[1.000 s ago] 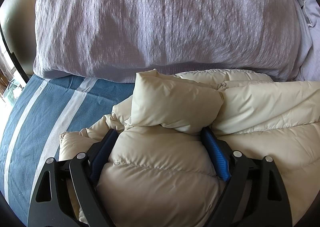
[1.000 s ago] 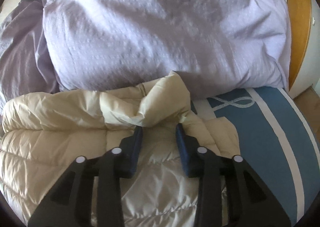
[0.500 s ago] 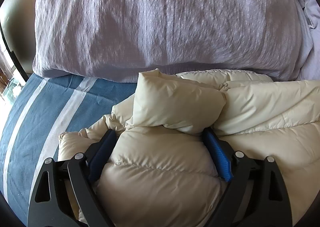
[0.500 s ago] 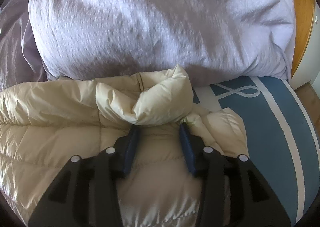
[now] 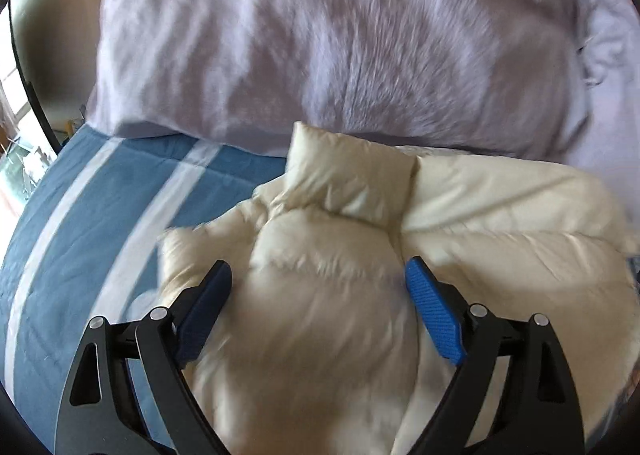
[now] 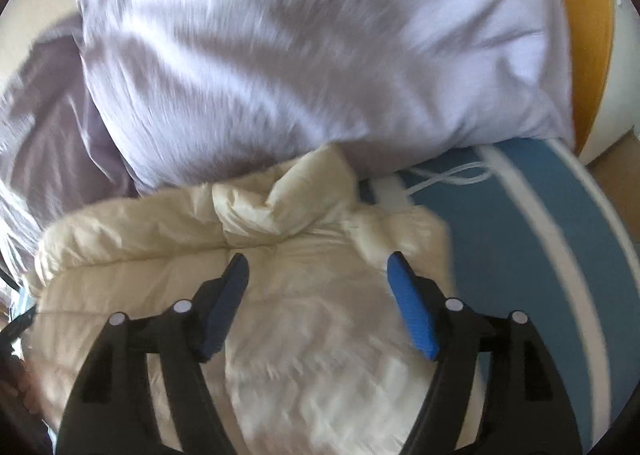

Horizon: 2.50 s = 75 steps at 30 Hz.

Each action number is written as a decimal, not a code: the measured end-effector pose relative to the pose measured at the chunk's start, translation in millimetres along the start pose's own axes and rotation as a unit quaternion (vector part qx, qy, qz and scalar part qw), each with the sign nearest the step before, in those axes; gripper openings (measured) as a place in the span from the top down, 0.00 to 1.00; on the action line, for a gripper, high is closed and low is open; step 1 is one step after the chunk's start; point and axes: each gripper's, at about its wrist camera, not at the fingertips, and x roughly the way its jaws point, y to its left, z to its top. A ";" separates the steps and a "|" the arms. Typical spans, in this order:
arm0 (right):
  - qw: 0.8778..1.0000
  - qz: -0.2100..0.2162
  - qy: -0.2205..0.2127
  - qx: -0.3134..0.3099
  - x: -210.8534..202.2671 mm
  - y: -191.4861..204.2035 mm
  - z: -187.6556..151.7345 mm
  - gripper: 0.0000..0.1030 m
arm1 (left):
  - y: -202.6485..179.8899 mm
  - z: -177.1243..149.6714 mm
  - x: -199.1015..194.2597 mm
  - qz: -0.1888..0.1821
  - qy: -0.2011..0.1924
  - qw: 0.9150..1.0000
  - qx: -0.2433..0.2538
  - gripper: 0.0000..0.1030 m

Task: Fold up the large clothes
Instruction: 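Move both grippers to the edge of the folded jacket bundle, then grasp the jacket edge with the left gripper while the right gripper grasps it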

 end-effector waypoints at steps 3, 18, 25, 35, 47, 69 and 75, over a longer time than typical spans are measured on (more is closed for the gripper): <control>1.000 0.005 0.014 0.000 -20.8 -19.1 -9.0 0.23 | 18.6 -13.0 -29.0 -0.010 -0.009 1.000 -0.003 0.13; 0.988 0.083 0.109 0.075 -15.0 -59.4 -79.5 0.23 | 56.1 -77.1 -35.1 -0.080 0.075 0.991 -0.077 0.13; 0.983 0.117 0.112 0.087 -10.5 -58.2 -88.3 0.39 | 60.1 -88.2 -29.4 -0.104 0.062 0.985 -0.125 0.24; 0.970 0.178 0.099 0.132 -17.2 -56.8 -93.8 0.81 | 78.1 -101.6 -40.4 -0.176 0.039 0.965 -0.191 0.78; 0.966 0.223 0.085 0.102 -63.8 -35.9 -103.8 0.85 | 99.8 -100.7 -80.5 -0.185 0.002 0.963 -0.198 0.87; 0.971 0.204 0.110 -0.053 -116.8 34.1 -182.1 0.78 | 182.3 -162.7 -135.8 -0.144 -0.001 0.969 -0.202 0.85; 0.990 0.111 0.028 -0.087 -145.6 40.0 -168.9 0.53 | 187.4 -166.3 -132.1 -0.127 0.007 0.970 -0.208 0.64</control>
